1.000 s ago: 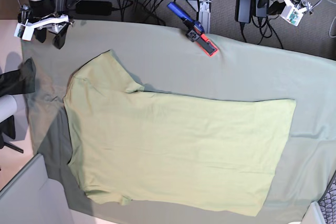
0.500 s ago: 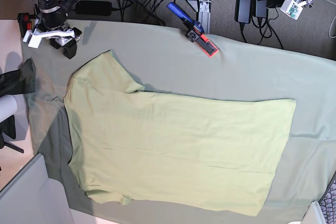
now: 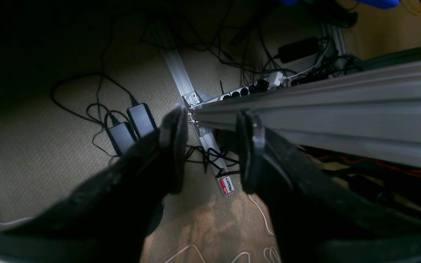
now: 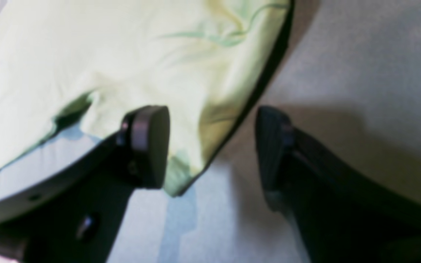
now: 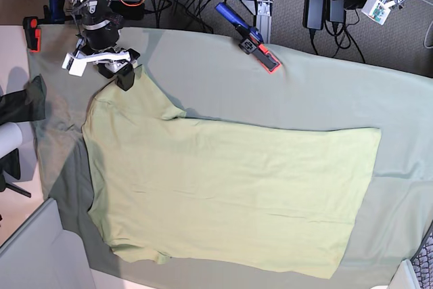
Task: Fold the T-shirt properly
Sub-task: 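Move the right gripper to the shirt's shoulder corner and grasp it, then move the left gripper to the hem corner and grasp it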
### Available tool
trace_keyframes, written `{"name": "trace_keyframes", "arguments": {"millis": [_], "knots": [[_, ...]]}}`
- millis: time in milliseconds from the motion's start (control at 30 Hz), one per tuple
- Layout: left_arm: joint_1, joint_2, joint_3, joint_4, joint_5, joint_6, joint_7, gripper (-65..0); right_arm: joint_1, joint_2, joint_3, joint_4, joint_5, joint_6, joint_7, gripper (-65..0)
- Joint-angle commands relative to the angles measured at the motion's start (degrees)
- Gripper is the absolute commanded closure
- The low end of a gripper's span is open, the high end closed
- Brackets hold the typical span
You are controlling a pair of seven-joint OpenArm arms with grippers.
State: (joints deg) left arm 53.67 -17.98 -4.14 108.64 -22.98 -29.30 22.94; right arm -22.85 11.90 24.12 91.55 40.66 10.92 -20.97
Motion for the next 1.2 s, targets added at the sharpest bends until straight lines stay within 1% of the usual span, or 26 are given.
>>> {"name": "trace_keyframes", "arguments": {"millis": [0, 233, 267, 300, 367, 433, 467, 500, 567, 633, 700, 767, 867, 967, 1000, 1067, 1167], "knots": [[0.9, -0.3, -0.2, 0.9, -0.6, -1.5, -0.8, -25.6, 0.5, 0.2, 0.2, 0.1, -0.4, -0.2, -0.3, -37.1], [0.9, -0.3, -0.2, 0.9, -0.6, -1.6, -0.8, -25.6, 2.5, -1.0, 0.1, -1.0, -0.4, -0.2, -0.3, -36.8], [0.9, -0.3, -0.2, 0.9, -0.6, -1.6, -0.8, -25.6, 2.6, -1.3, 0.1, -1.0, -0.4, -0.2, -0.3, -35.4], [0.9, -0.3, -0.3, 0.9, -0.6, -1.6, -0.8, -25.6, 2.7, -1.4, 0.1, -1.0, -0.5, -0.2, -0.3, -30.8], [0.9, -0.3, -0.8, 0.9, -0.7, -1.6, 0.0, -25.7, 2.7, -1.6, 0.1, -1.0, -1.4, -0.2, -0.2, -18.6], [0.9, -0.3, -1.7, 0.9, -2.2, -1.6, 0.4, -25.7, 2.7, -1.6, 0.1, -1.0, -2.8, -0.2, 0.1, -7.5], [0.9, -0.3, -2.4, 0.9, -3.2, -1.7, 0.5, -25.7, 2.7, -1.6, 0.1, -1.0, -3.6, -0.2, 0.6, -2.6], [0.9, -0.3, -3.4, 0.9, -4.6, -1.8, 0.5, -25.7, 2.7, -1.6, 0.1, -1.0, -4.5, -0.2, 0.7, 0.0], [0.7, -0.3, -5.8, 0.9, -7.3, -3.3, 0.5, -26.3, 2.7, -1.6, 0.1, -1.0, -6.3, 0.2, 0.8, 0.0], [0.4, -0.3, -9.1, 1.2, -10.8, -5.1, 1.4, -29.6, 2.7, -1.6, 0.1, -1.0, -7.9, 2.0, 0.8, 0.0], [-0.4, -0.3, -12.7, 1.4, -15.1, -5.7, 2.7, -32.0, 2.7, -1.6, 0.1, -1.0, -8.4, 3.4, 0.8, 0.0], [-1.9, -0.4, -16.3, 1.4, -17.6, -5.9, 3.5, -32.1, 2.7, -1.6, 0.1, -1.0, -8.3, 4.1, 0.8, 0.0], [-4.8, -2.3, -19.4, 1.2, -18.4, -5.6, 3.5, -32.1, 2.7, -1.6, 0.1, -1.0, -8.4, 4.3, 0.8, 0.0], [-8.5, -5.5, -19.6, 0.7, -18.4, -5.4, 3.4, -32.1, 2.7, -1.6, 0.1, -1.0, -8.3, 4.3, 0.8, 0.0], [-10.0, -6.5, -19.5, 0.3, -18.3, -4.8, 3.4, -32.1, 2.7, -1.6, 0.1, -1.0, -8.4, 4.3, 0.8, 0.0], [-13.7, -8.1, -19.3, -1.9, -18.3, -3.5, 3.3, -32.1, 2.7, -1.6, 0.1, -1.0, -8.4, 4.3, 0.8, 0.0], [-20.7, -9.2, -19.2, -8.1, -18.5, -3.3, 3.2, -32.1, 2.7, -1.6, 0.1, -1.0, -9.0, 4.3, 0.8, 0.0]]}}
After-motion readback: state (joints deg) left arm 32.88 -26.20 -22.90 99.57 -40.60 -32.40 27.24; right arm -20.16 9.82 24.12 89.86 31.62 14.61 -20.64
